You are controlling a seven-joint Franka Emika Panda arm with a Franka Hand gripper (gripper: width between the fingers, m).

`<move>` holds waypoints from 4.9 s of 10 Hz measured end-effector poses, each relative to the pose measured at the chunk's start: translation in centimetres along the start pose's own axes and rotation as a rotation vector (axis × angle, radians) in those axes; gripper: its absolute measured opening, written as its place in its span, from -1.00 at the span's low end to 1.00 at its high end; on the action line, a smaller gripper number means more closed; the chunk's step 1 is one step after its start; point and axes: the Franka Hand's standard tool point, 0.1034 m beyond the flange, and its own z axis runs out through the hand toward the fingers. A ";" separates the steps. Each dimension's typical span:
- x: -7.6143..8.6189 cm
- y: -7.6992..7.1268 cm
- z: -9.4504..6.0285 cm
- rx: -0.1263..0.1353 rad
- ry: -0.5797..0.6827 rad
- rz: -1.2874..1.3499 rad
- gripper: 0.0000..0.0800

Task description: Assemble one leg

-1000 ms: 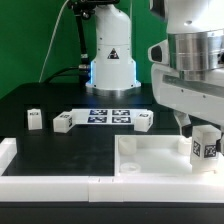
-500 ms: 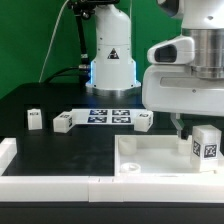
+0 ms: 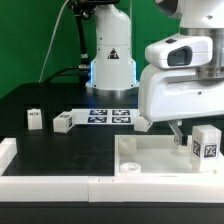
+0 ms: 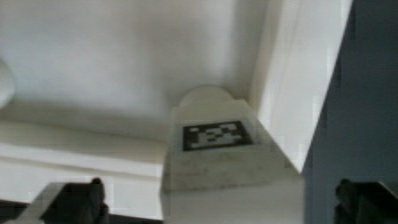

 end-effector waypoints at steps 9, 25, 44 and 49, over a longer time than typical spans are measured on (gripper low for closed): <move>0.0 0.2 0.1 0.029 0.002 0.449 -0.27; 0.2 0.4 -0.1 0.061 -0.016 1.022 0.61; 0.3 0.9 -0.4 0.048 -0.006 0.766 -0.27; 0.1 0.9 -0.4 0.063 -0.019 1.388 -0.27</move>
Offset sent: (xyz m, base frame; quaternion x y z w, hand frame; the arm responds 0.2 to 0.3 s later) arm 0.0000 0.0000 0.0000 0.0000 0.0000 0.0000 1.0000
